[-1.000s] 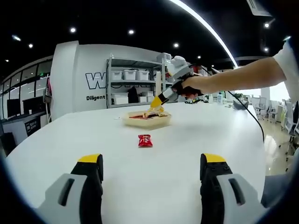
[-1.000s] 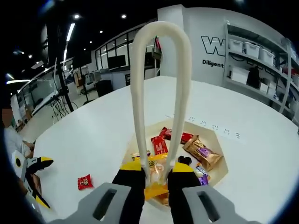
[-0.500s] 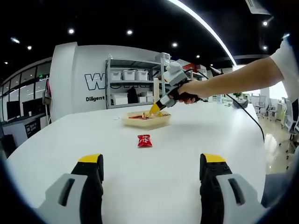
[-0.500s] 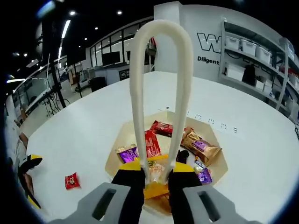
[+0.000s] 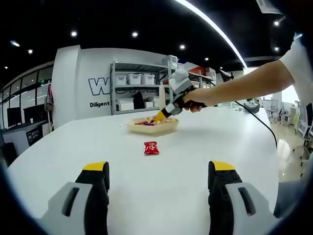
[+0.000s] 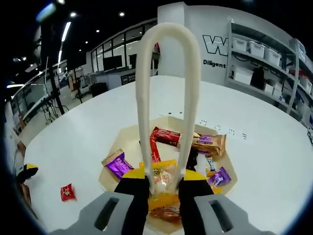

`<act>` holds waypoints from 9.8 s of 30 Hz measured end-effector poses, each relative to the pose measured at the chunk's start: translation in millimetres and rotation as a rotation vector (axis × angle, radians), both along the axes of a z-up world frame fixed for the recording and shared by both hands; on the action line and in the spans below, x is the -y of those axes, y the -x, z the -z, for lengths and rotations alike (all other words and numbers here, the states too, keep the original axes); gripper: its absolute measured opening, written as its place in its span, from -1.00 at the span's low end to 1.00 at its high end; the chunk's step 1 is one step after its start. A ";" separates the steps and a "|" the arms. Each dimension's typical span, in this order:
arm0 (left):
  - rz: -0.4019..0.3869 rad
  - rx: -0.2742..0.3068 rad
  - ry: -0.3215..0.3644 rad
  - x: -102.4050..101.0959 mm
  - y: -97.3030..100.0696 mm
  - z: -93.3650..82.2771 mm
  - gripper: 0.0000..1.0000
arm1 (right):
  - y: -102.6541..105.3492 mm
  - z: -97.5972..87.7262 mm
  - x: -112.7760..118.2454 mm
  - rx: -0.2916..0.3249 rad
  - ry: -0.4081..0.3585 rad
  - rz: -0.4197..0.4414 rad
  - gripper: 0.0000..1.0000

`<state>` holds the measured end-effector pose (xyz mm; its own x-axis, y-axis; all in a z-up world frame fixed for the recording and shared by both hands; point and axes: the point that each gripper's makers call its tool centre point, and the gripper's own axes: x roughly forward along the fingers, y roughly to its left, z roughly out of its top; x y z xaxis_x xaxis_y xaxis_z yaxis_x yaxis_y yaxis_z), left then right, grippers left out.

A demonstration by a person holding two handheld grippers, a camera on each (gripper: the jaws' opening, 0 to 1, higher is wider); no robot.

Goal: Place the target food into the container with the food tongs after gripping and lifting it, then release it inside without dropping or visibly crushing the food.

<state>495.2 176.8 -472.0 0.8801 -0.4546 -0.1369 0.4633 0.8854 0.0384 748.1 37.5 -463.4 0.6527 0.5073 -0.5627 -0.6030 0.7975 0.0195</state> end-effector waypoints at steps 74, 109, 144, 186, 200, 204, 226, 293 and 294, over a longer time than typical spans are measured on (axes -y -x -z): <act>0.007 -0.019 0.004 1.3 0.9 1.7 0.60 | 183.6 19.8 -126.6 -0.193 -0.098 -0.408 -0.63; 0.011 -0.019 -0.007 1.9 1.2 2.6 0.58 | 176.4 30.3 -97.8 -0.185 -0.057 -0.364 -0.62; 0.008 -0.011 -0.013 0.7 0.4 1.7 0.57 | 140.1 13.7 -109.3 -0.051 -0.074 -0.238 -0.82; 0.000 0.005 -0.015 0.3 0.6 -1.0 0.58 | 32.5 3.3 20.0 0.001 -0.059 0.012 -0.76; -0.006 0.008 -0.022 -0.2 0.2 -0.6 0.56 | 24.2 7.8 6.0 0.012 -0.092 0.012 -0.71; -0.007 0.007 -0.021 -1.8 -1.0 -0.1 0.56 | 28.6 8.4 4.1 0.013 -0.110 0.014 -0.65; -0.003 0.005 -0.011 0.3 -0.1 -0.2 0.55 | 39.4 -5.1 39.8 0.037 -0.165 0.073 -0.58; 0.094 -0.106 0.037 16.6 10.6 9.7 0.71 | 247.9 -46.8 81.9 0.224 -0.140 -0.155 -0.55; 0.101 -0.106 0.040 17.9 11.0 9.3 0.72 | 250.4 -45.8 81.9 0.224 -0.140 -0.156 -0.55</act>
<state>484.2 158.9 -481.3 0.8112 -0.5470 -0.2069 0.5497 0.8339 -0.0497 497.7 -44.4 -417.6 0.6611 0.6735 -0.3307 -0.7194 0.6941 -0.0247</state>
